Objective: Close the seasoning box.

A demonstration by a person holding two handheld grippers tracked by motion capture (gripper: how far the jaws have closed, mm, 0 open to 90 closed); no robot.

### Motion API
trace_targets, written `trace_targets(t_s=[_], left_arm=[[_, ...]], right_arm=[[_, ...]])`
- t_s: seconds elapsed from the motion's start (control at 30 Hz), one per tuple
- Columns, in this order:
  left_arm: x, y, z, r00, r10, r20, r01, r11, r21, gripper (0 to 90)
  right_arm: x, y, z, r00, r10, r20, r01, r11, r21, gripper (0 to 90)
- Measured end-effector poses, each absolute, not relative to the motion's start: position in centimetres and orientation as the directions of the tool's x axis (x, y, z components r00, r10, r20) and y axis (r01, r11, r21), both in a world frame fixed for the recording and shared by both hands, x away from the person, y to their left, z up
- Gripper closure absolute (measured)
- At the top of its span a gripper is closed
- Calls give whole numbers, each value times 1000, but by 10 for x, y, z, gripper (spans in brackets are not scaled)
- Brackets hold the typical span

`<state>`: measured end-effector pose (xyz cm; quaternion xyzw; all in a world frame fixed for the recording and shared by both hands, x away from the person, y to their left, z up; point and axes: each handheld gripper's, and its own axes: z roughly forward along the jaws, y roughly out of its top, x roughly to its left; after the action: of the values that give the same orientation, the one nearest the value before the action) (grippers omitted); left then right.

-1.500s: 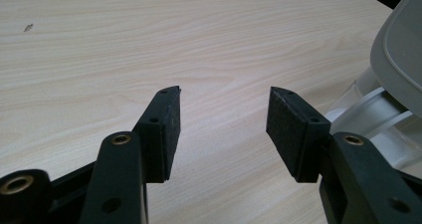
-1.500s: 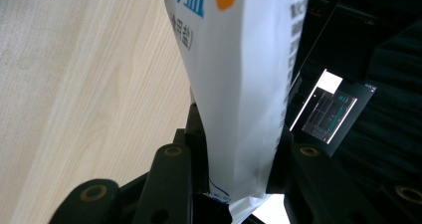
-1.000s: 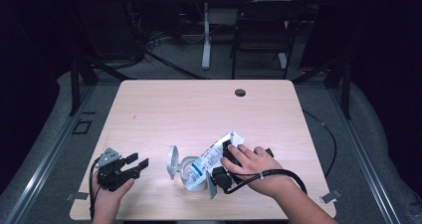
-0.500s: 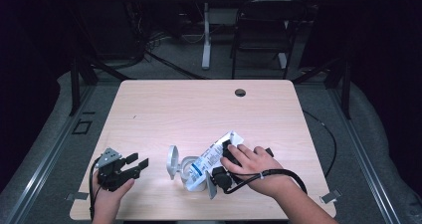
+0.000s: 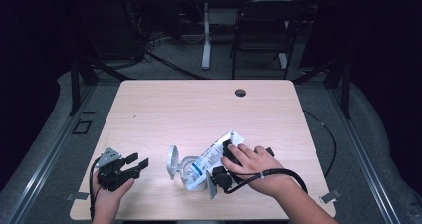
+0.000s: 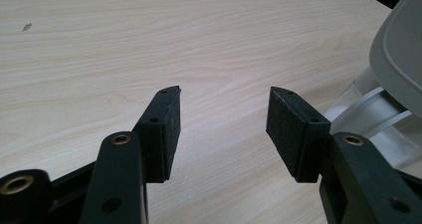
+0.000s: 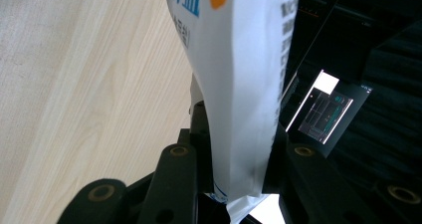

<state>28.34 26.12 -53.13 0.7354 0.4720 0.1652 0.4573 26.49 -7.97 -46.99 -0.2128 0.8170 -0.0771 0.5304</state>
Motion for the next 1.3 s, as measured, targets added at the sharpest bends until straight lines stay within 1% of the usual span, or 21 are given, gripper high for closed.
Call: trace_targets(t_s=[0.07, 0.1, 0.67, 0.87, 1.3], left_arm=[[283, 261, -531, 500, 845, -188, 542, -137, 829, 478], [283, 261, -531, 500, 845, -188, 542, -137, 829, 478], [283, 261, -531, 501, 845, -189, 539, -134, 832, 478], [283, 261, -531, 500, 845, -187, 538, -134, 833, 478], [283, 262, -530, 499, 846, -186, 540, -136, 830, 478]], right_arm=[[265, -80, -469, -346, -429, -835, -265, 898, -351, 754], [264, -79, -468, -340, -439, -831, -256, 894, -367, 756], [263, -79, -468, -348, -423, -837, -261, 901, -347, 792], [262, -78, -467, -346, -435, -831, -252, 896, -365, 807], [262, -78, -468, -351, -432, -831, -260, 897, -357, 824]])
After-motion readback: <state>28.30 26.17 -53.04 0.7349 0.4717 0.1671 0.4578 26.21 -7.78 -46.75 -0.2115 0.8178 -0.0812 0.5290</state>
